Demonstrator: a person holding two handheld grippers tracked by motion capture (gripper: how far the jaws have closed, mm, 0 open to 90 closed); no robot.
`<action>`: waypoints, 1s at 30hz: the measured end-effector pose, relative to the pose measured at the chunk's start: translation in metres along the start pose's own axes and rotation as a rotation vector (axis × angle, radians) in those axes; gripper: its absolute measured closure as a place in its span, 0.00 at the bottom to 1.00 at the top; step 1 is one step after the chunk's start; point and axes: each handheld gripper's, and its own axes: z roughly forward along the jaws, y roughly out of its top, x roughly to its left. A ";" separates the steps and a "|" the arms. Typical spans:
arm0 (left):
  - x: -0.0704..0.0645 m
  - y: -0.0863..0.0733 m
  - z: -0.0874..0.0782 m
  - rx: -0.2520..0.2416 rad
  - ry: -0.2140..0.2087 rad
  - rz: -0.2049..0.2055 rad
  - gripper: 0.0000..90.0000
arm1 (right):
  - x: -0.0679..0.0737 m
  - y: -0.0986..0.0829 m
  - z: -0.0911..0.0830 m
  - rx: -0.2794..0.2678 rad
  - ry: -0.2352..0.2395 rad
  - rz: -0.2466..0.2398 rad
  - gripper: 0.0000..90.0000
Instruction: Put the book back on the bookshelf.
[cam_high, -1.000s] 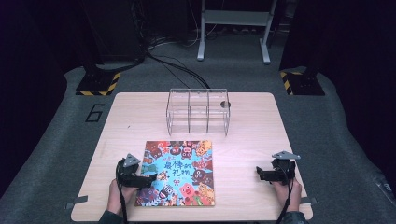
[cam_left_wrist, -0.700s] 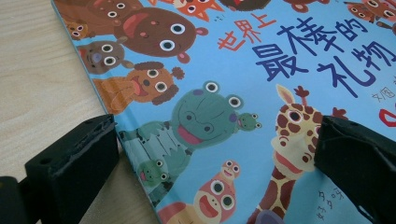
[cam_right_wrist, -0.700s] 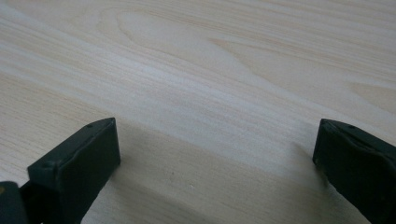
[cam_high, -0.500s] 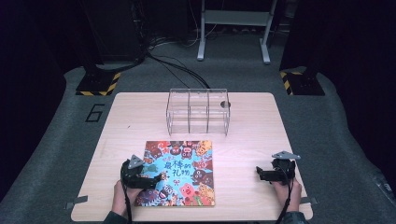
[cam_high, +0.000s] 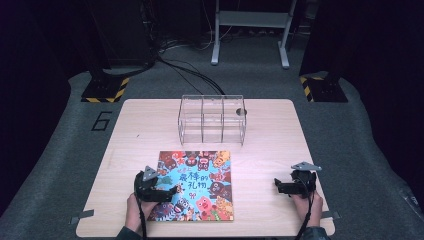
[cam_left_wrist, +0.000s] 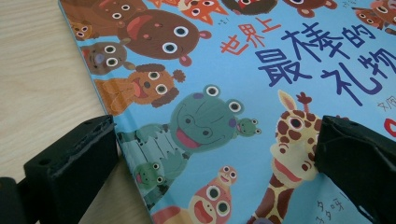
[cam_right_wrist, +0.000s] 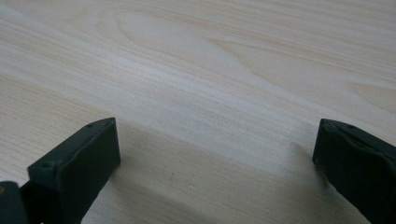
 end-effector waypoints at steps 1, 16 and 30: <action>-0.003 0.002 0.002 0.013 -0.004 0.013 0.00 | 0.000 0.000 0.000 -0.001 0.000 0.000 0.00; -0.020 0.009 0.012 0.006 0.000 0.017 0.00 | 0.000 0.000 0.000 -0.007 -0.003 0.003 0.00; -0.036 0.014 0.021 0.006 0.000 0.009 0.00 | 0.000 0.000 0.000 -0.007 -0.003 0.003 0.00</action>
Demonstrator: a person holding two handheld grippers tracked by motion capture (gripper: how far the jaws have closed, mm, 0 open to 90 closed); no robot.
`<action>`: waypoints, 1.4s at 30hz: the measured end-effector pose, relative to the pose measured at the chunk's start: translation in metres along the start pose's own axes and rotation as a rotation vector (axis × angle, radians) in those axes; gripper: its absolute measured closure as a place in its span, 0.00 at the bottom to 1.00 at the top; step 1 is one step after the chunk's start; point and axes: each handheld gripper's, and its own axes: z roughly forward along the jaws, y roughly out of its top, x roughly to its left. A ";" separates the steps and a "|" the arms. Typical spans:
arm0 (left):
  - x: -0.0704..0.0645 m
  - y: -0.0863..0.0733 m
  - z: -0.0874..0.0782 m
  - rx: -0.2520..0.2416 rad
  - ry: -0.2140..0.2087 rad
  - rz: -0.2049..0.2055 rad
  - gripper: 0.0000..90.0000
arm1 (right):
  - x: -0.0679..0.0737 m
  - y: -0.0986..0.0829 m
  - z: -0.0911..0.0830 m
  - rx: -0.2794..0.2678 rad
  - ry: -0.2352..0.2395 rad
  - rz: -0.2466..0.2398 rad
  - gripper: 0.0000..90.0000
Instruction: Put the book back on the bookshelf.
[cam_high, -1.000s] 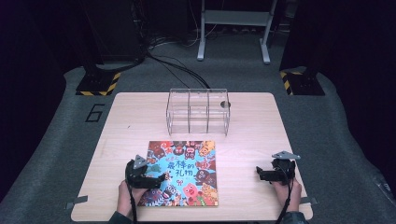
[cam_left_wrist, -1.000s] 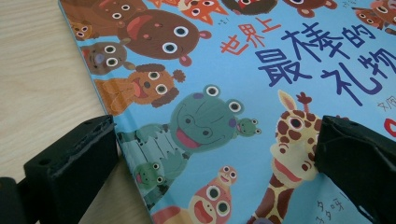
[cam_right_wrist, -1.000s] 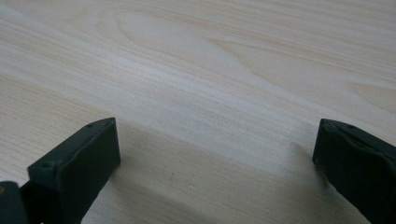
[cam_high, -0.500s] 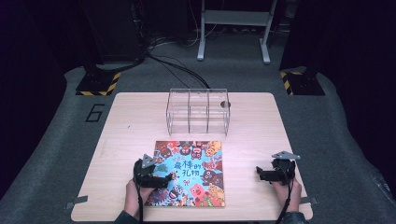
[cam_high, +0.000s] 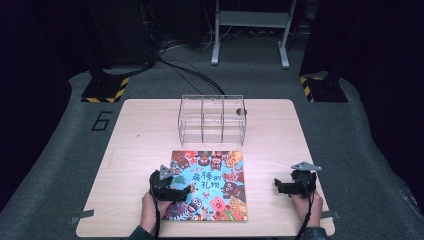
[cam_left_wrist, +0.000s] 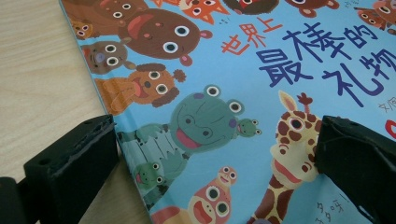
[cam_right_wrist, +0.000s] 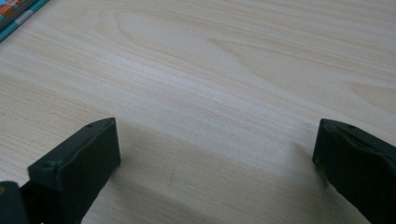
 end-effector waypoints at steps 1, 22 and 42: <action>-0.001 0.000 0.001 -0.003 0.004 0.001 0.00 | 0.000 0.000 0.000 -0.001 0.000 -0.001 0.00; 0.021 -0.003 -0.014 -0.028 0.058 -0.030 0.00 | 0.000 0.000 0.000 0.001 0.000 0.004 0.00; 0.037 -0.014 -0.028 -0.037 0.002 -0.067 0.39 | 0.000 0.000 0.000 -0.001 0.000 -0.001 0.00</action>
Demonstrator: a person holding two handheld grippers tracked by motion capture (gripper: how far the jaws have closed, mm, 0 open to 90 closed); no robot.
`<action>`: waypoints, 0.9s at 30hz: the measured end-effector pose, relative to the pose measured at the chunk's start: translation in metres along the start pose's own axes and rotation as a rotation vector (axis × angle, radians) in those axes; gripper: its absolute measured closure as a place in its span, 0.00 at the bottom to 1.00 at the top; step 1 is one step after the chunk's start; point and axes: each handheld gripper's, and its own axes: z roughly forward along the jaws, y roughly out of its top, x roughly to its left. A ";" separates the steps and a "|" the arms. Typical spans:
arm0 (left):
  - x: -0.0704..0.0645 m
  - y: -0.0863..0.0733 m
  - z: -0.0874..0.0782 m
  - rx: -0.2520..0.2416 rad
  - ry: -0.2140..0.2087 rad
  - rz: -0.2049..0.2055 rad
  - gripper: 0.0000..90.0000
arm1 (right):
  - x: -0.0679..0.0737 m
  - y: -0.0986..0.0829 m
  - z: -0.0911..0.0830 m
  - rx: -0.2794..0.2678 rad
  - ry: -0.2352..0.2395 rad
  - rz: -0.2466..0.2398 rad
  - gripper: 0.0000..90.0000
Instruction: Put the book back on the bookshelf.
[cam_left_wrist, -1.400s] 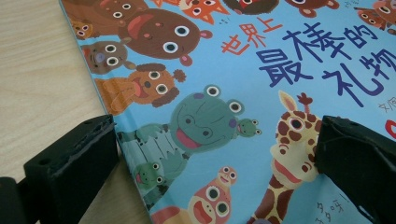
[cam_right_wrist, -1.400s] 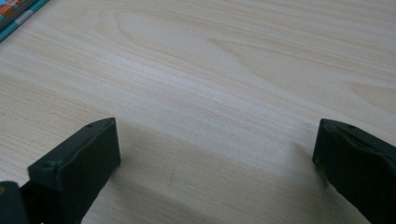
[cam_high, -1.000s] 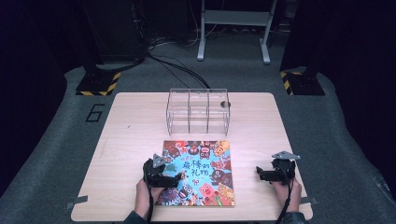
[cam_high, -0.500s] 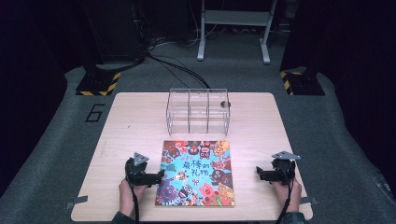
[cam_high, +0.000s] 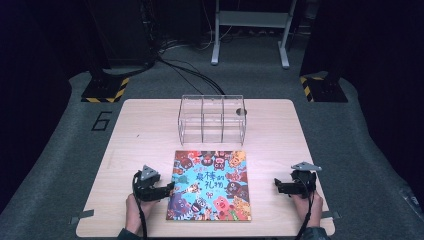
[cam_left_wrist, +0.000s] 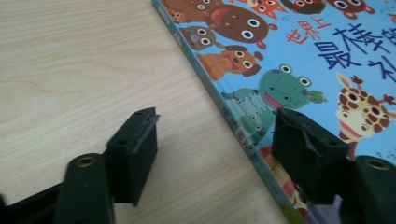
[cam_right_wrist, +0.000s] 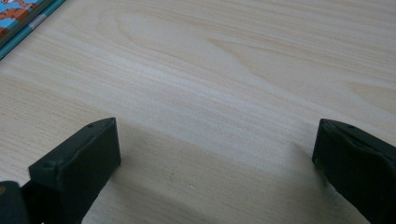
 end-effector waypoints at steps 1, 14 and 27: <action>0.000 0.000 0.000 -0.005 -0.005 -0.001 0.42 | 0.000 0.000 0.000 0.000 0.000 0.000 0.00; -0.006 0.001 0.004 -0.017 -0.069 -0.019 0.70 | 0.000 0.000 0.000 0.000 -0.002 -0.001 0.00; -0.023 0.003 0.012 -0.025 -0.079 -0.011 0.71 | 0.000 0.000 0.000 0.000 -0.002 -0.001 0.00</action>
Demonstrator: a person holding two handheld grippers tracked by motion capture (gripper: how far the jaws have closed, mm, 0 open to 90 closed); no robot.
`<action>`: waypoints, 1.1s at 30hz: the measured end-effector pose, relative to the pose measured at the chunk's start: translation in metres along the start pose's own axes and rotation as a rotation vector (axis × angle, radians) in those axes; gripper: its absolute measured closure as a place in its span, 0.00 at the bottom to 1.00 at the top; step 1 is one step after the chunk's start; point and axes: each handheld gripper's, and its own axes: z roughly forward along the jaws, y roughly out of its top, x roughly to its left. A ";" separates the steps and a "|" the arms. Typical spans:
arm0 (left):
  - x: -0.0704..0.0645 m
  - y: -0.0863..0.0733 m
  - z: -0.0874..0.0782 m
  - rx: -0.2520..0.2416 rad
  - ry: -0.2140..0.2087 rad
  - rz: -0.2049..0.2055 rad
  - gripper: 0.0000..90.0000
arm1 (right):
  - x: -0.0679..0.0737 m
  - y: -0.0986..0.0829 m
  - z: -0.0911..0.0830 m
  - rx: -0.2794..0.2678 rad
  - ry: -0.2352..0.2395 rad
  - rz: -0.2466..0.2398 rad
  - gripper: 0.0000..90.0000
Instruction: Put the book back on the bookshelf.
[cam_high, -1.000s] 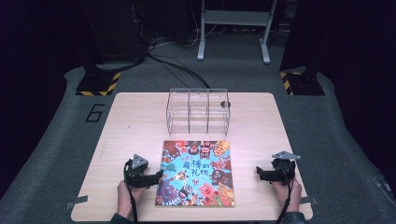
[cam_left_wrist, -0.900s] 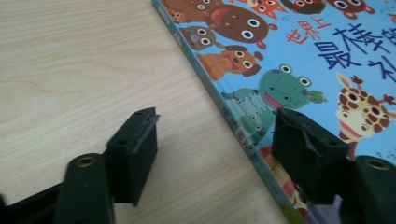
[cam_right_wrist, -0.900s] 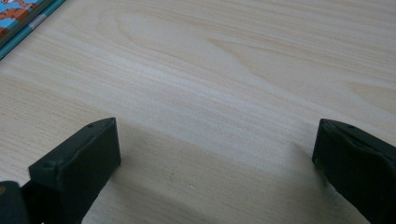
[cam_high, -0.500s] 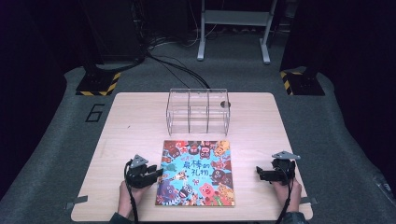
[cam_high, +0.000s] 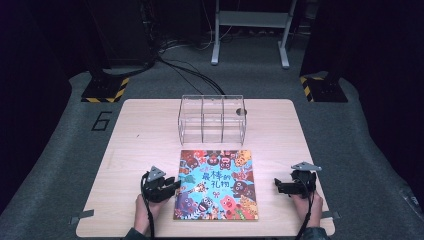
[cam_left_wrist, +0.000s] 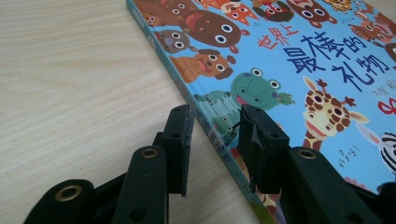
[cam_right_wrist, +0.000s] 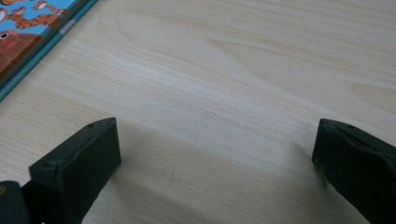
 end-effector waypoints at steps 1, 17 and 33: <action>-0.002 0.000 0.002 -0.013 0.006 -0.001 0.71 | 0.000 0.000 0.000 -0.002 0.000 0.001 0.00; 0.008 -0.001 0.002 0.024 0.034 0.051 0.12 | 0.000 0.000 0.000 -0.003 0.002 -0.002 0.01; 0.015 0.002 0.004 0.078 0.107 0.139 0.00 | 0.029 0.022 -0.006 0.012 0.163 0.017 0.09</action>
